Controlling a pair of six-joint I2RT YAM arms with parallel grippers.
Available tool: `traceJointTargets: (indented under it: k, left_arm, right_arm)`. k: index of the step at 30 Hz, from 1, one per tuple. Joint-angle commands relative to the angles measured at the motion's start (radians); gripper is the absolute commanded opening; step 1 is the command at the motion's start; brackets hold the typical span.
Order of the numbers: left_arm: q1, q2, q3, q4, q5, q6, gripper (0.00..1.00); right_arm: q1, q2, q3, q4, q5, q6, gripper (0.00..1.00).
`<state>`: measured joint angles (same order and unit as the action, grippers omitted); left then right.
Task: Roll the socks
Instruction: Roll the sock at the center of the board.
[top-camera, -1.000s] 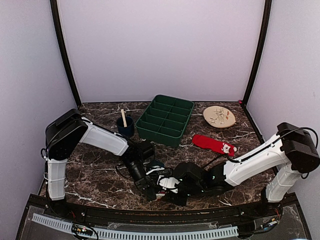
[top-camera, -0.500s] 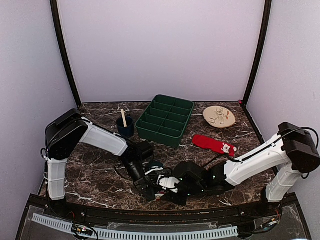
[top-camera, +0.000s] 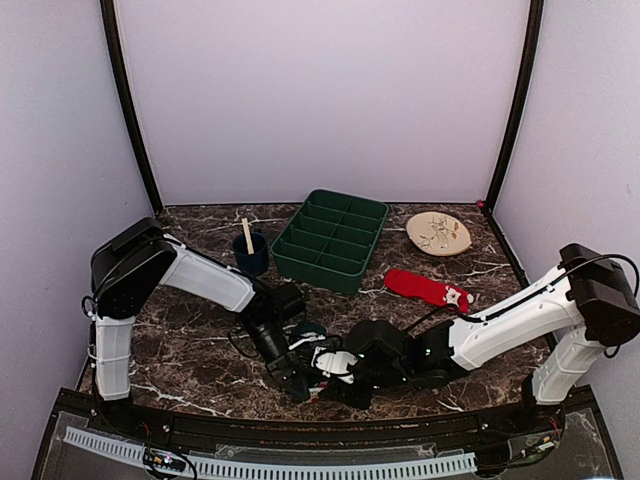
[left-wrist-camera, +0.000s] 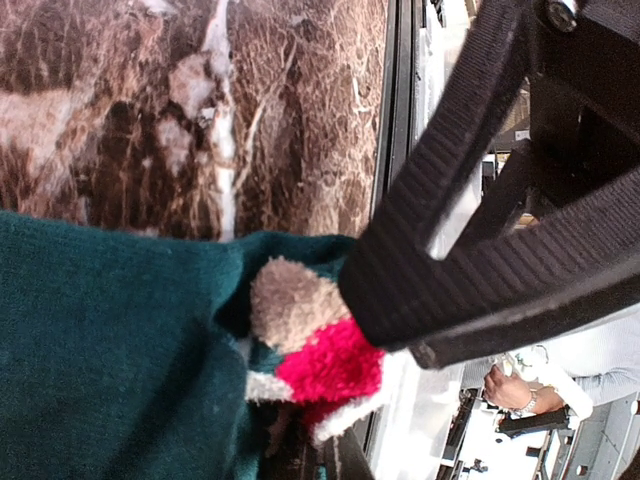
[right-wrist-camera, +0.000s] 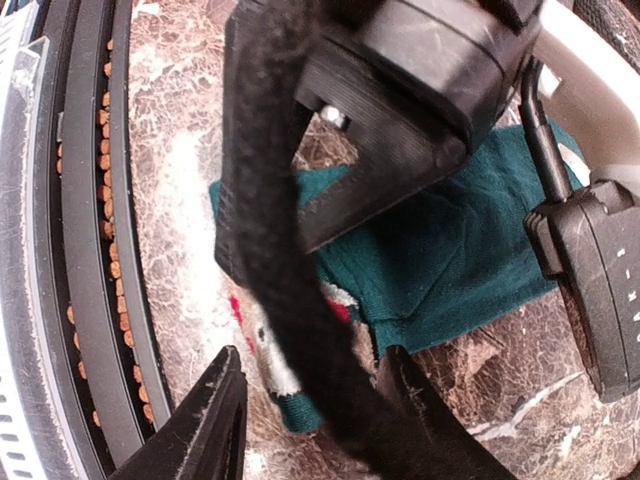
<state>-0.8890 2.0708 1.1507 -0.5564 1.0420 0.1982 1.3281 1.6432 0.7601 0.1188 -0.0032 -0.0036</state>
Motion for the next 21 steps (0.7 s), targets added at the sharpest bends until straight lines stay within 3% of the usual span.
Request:
traceJointTargets:
  k: [1,21]
  left_arm:
    - [0.007,0.018,-0.017,-0.023,-0.01,0.016,0.0]
    - [0.016,0.02,-0.017,-0.019,0.007,0.015,0.0]
  right_arm:
    - [0.012,-0.004,0.037,0.029,-0.026,-0.014,0.4]
    - [0.016,0.074,0.036,0.021,-0.072,-0.021,0.33]
